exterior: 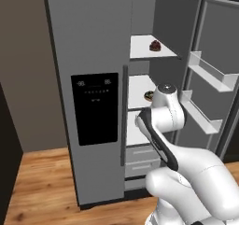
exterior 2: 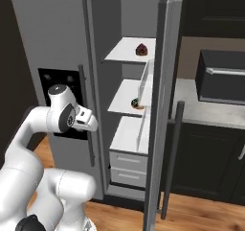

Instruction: Take the cake and donut from the fridge and place them on the empty tray on the dining counter.

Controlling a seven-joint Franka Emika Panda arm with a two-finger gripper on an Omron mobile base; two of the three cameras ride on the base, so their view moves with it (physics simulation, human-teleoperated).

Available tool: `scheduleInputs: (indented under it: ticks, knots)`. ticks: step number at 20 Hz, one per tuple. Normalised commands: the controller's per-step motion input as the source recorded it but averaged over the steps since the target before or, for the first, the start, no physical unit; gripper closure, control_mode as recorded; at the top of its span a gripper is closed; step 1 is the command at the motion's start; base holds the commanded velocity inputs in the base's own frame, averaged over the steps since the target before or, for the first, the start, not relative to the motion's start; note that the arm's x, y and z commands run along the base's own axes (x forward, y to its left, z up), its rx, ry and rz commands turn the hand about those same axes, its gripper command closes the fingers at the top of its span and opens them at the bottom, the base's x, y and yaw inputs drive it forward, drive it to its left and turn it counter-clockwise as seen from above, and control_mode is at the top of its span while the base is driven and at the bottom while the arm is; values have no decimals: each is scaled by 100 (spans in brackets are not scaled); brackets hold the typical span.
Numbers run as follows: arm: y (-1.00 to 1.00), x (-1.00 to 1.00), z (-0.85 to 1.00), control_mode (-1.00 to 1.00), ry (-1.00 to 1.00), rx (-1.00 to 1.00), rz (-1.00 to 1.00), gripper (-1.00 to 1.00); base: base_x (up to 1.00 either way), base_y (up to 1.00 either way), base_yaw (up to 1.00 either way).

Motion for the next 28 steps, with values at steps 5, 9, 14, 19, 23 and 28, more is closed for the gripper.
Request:
scheduleInputs:
  ticks: [5,9,14,19,23,28]
  knots:
    - [0,0,0,100,0,0,0,100,37,0,-10]
    - [0,0,0,100,0,0,0,100,27,0,-14]
    - [0,0,0,100,0,0,0,100,39,0,-5]
    - [0,0,0,100,0,0,0,100,41,0,0]
    - [0,0,0,100,0,0,0,100,37,-8,0]
    - [0,0,0,100,0,0,0,100,36,-22,4]
